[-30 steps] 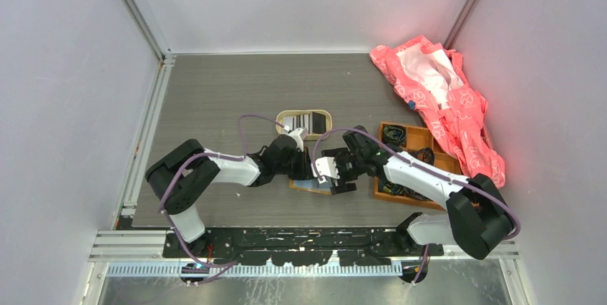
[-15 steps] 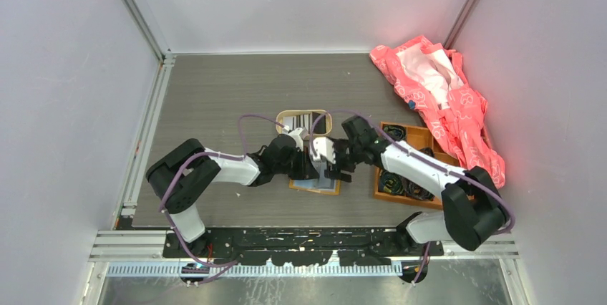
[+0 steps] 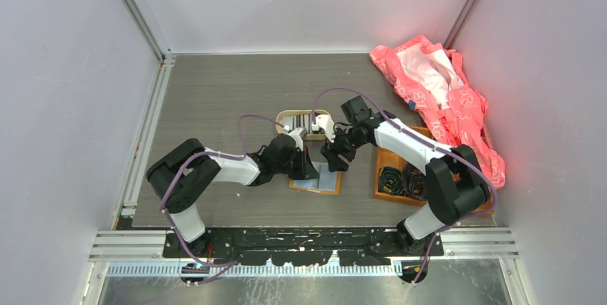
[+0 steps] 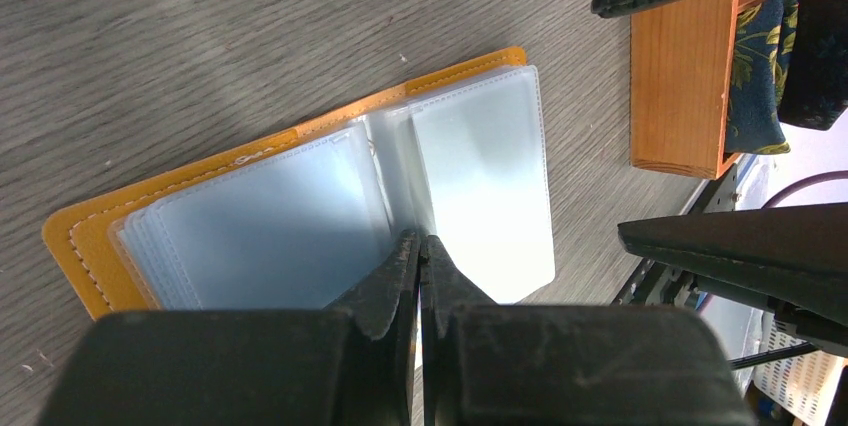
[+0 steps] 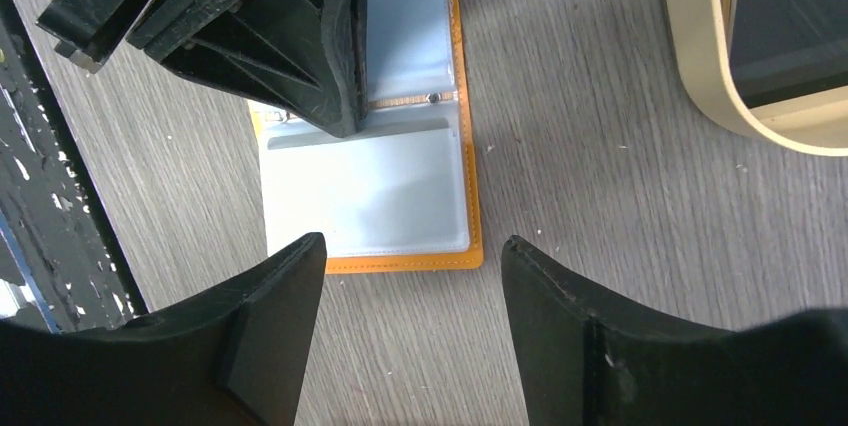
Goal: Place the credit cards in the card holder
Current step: Turn over the card slot in the card holder.
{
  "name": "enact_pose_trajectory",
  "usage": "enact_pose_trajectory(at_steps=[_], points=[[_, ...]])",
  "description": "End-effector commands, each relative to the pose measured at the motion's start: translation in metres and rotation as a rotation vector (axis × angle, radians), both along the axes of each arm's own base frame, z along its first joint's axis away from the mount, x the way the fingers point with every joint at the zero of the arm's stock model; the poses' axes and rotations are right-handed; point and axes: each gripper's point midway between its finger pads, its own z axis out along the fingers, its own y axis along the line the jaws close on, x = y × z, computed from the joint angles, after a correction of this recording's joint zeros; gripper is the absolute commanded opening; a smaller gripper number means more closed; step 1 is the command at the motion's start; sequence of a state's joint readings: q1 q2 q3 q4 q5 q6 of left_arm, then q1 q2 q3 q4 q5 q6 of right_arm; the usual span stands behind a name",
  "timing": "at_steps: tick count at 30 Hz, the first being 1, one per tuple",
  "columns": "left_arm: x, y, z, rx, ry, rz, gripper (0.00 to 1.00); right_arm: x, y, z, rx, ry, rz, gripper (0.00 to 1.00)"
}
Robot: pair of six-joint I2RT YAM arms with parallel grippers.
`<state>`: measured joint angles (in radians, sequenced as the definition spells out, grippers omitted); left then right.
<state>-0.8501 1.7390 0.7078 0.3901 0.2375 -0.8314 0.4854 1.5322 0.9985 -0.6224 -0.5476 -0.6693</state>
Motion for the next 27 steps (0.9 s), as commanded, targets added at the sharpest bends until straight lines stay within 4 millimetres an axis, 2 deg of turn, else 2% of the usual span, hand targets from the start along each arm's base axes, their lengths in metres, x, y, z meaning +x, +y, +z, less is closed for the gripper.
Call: enact_pose_trajectory(at_steps=[1,5,13,27], points=[[-0.001,0.003,-0.007,0.011,0.005,-0.009,0.03,0.002,0.001,-0.002,-0.022,0.027,-0.021,0.70],[-0.001,0.002,-0.007,0.006,0.006,-0.009,0.03,-0.002,0.003,-0.012,-0.065,0.072,-0.017,0.67],[-0.002,0.003,-0.006,0.000,0.004,-0.010,0.03,0.004,0.001,-0.026,-0.160,0.079,-0.064,0.65],[-0.001,0.004,-0.005,-0.004,0.001,-0.006,0.03,-0.004,0.011,-0.004,-0.075,0.058,-0.020,0.57]])
